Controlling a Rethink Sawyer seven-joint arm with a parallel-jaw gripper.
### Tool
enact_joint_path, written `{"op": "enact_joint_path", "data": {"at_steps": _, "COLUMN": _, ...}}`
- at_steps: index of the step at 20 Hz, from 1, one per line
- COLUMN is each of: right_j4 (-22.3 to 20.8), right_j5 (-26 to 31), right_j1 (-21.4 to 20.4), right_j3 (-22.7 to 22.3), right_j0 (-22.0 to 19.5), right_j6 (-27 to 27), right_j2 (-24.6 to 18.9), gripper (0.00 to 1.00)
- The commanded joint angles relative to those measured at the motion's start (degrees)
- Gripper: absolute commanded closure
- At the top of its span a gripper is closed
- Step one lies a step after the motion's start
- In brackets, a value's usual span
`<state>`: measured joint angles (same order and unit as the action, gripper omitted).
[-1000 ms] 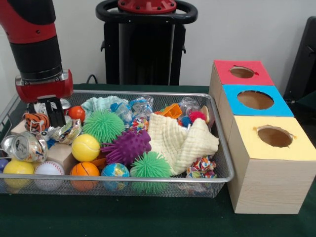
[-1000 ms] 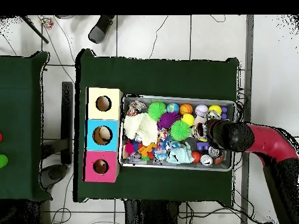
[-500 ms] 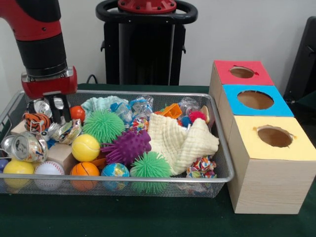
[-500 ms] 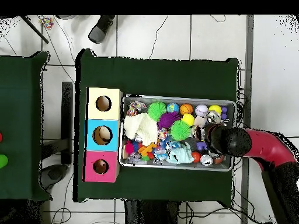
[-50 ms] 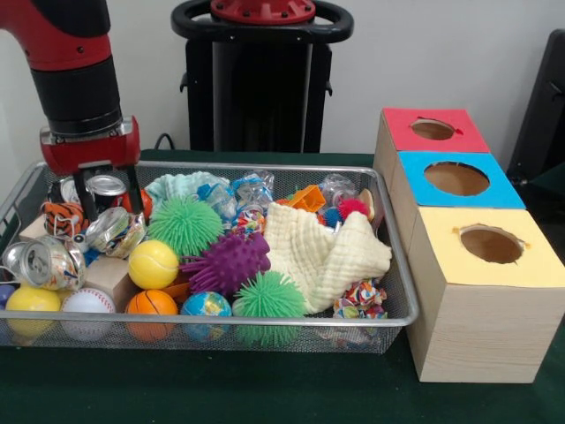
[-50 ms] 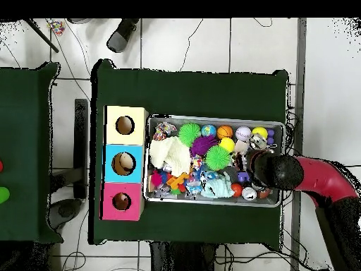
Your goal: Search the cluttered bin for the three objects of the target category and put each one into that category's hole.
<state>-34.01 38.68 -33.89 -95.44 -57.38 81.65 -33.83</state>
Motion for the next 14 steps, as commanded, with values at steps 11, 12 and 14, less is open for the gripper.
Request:
{"op": "enact_joint_path", "data": {"at_steps": 11, "right_j4": 6.5, "right_j5": 0.1, "right_j1": -5.7, "right_j3": -5.6, "right_j0": 0.4, "right_j6": 3.9, "right_j2": 0.5, "gripper": 0.0}}
{"op": "enact_joint_path", "data": {"at_steps": 12, "right_j4": 6.8, "right_j5": 0.3, "right_j1": -5.6, "right_j3": -5.7, "right_j0": 0.3, "right_j6": 3.6, "right_j2": 0.4, "gripper": 0.0}}
{"op": "enact_joint_path", "data": {"at_steps": 14, "right_j4": 7.4, "right_j5": 0.6, "right_j1": -4.9, "right_j3": -5.5, "right_j0": -0.1, "right_j6": 2.8, "right_j2": 0.0, "gripper": 0.0}}
